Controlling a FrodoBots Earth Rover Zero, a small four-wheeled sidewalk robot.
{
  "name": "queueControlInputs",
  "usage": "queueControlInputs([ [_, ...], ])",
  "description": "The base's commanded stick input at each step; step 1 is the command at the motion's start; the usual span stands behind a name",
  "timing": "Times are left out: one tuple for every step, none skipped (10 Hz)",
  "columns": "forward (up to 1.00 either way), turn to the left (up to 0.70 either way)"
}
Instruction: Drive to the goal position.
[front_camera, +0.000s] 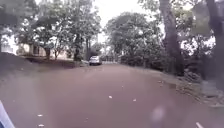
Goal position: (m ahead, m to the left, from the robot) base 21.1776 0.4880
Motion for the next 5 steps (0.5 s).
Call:
queueControlInputs([
  [0.7,0.0],
  [0.7,-0.15],
  [0.7,-0.32],
  [0.7,-0.35],
  [0.7,-0.13],
])
